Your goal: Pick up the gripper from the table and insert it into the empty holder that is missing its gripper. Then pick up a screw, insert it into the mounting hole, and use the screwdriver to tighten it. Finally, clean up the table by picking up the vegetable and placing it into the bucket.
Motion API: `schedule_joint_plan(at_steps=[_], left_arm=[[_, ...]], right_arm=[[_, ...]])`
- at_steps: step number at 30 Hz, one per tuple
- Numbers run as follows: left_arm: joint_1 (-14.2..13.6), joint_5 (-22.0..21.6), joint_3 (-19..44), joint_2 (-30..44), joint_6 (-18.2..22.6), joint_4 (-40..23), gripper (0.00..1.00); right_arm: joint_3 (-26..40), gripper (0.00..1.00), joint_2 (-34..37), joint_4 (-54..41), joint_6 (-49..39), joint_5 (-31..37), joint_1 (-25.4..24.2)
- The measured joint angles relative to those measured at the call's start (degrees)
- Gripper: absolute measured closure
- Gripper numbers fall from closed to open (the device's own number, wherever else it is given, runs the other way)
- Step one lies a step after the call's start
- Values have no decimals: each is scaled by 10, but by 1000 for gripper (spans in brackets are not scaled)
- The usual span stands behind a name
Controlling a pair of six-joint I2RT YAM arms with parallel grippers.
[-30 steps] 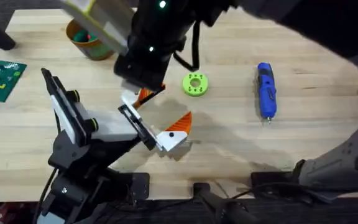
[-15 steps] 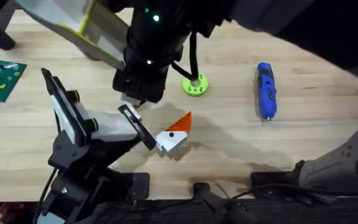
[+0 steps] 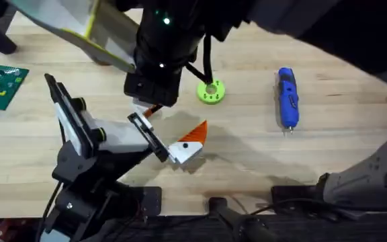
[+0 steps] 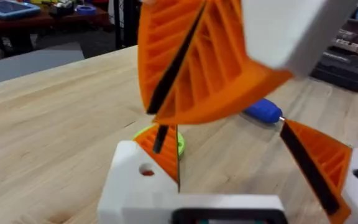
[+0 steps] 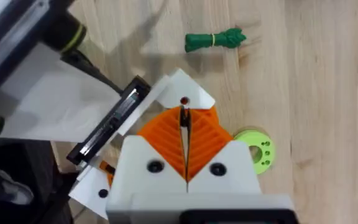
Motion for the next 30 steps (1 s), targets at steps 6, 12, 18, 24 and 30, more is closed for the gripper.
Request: schedule_joint_plan(at_steps=[6, 12, 18, 24, 30], left_arm=[[0, 0, 0, 0, 0, 0, 11], [0, 0, 0, 0, 0, 0, 11], [0, 0, 0, 0, 0, 0, 11], [0, 0, 0, 0, 0, 0, 11], [0, 0, 0, 0, 0, 0, 11]], right_arm=[[0, 990, 0, 2, -9, 0, 0], [0, 990, 0, 3, -10, 0, -1], [0, 990, 0, 2, -10, 0, -2], [0, 990, 0, -4, -10, 0, -3], [0, 990, 0, -5, -10, 0, -3]])
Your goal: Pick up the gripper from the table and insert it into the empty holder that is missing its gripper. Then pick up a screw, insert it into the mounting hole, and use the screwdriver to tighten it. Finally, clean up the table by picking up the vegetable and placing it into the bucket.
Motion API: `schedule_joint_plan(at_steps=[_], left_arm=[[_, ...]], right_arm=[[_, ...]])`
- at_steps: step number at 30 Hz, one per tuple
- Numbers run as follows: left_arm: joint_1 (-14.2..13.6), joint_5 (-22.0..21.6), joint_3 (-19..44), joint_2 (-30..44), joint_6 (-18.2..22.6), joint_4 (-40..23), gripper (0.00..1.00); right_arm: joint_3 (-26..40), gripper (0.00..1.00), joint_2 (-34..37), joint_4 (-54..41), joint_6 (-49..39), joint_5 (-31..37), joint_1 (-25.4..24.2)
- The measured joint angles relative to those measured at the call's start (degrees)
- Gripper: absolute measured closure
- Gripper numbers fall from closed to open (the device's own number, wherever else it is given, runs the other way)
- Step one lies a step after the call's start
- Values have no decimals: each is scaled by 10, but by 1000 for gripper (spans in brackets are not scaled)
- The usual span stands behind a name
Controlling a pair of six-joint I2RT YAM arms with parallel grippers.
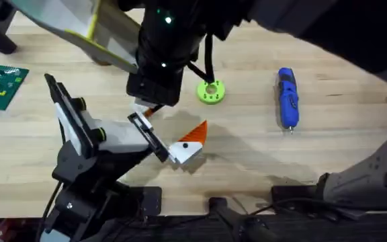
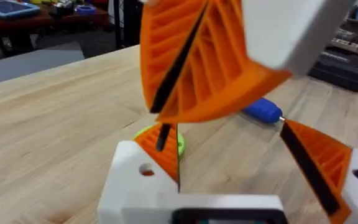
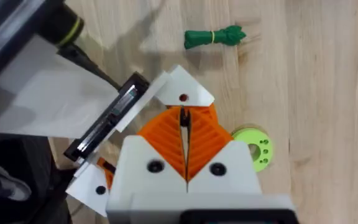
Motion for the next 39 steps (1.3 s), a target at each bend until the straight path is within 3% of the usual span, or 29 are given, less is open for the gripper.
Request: schedule_joint_plan(at_steps=[39], left_arm=[[0, 0, 0, 0, 0, 0, 11]], right_arm=[[0, 990, 18, 0, 0, 0, -2]])
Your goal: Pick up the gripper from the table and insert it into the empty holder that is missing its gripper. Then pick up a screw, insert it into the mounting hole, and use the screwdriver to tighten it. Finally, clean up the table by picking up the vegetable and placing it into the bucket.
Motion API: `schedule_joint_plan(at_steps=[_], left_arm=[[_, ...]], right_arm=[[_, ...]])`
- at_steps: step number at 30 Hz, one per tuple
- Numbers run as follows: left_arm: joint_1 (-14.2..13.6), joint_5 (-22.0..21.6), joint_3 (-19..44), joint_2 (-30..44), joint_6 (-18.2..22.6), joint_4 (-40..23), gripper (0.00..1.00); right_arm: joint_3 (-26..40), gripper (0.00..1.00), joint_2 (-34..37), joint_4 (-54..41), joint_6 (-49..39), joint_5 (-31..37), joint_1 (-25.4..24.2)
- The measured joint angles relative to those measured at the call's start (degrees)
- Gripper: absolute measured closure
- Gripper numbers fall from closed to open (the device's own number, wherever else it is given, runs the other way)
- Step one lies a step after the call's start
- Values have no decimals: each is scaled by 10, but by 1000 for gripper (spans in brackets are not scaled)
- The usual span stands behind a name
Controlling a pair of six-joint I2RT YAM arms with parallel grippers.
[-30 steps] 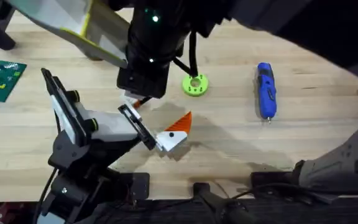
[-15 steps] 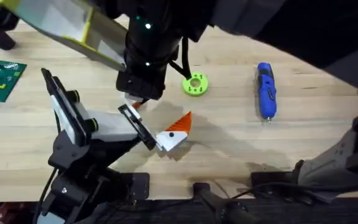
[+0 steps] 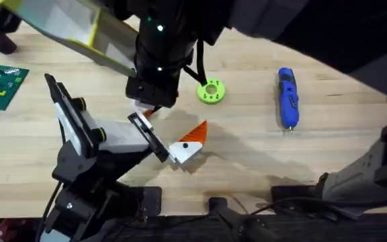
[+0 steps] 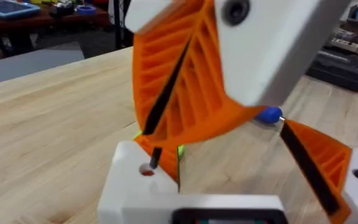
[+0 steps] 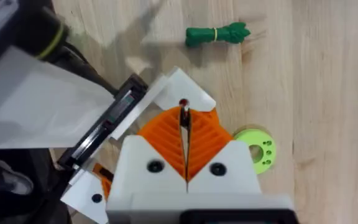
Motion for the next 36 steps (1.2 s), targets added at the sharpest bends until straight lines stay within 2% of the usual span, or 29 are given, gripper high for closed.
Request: schedule_joint_plan(at_steps=[36], left_arm=[[0, 0, 0, 0, 0, 0, 11]], right_arm=[[0, 990, 14, 1, 0, 0, -3]])
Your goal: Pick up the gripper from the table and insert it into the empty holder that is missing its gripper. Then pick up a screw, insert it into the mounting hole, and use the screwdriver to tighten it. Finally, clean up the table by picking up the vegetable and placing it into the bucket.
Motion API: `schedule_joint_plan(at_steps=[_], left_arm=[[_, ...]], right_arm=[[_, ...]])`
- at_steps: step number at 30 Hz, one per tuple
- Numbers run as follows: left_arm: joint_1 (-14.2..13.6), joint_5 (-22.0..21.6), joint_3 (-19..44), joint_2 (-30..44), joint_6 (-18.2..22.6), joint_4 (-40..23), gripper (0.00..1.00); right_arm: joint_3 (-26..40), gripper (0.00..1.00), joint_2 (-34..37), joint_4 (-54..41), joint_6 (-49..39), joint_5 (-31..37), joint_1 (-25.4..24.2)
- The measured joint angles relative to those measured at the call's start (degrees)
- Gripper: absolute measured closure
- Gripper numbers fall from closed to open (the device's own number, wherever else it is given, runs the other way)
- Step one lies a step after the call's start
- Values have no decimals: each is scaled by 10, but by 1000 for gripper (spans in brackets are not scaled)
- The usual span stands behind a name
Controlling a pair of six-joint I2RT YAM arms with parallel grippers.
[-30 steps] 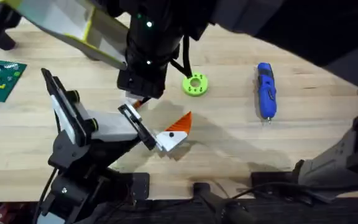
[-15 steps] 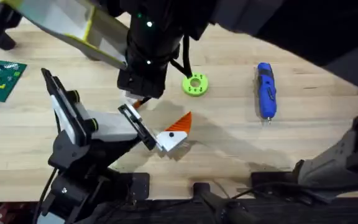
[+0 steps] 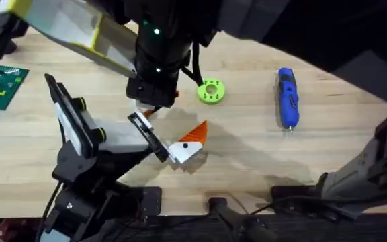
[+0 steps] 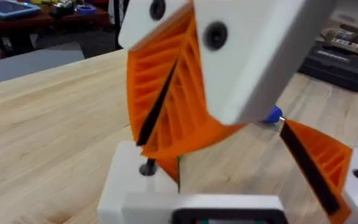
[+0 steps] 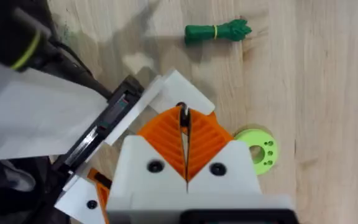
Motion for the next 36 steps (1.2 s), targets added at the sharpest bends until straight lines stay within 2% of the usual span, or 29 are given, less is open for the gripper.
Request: schedule_joint_plan(at_steps=[36], left_arm=[[0, -1, 0, 0, -2, 0, 11]], right_arm=[[0, 990, 14, 1, 0, 0, 0]])
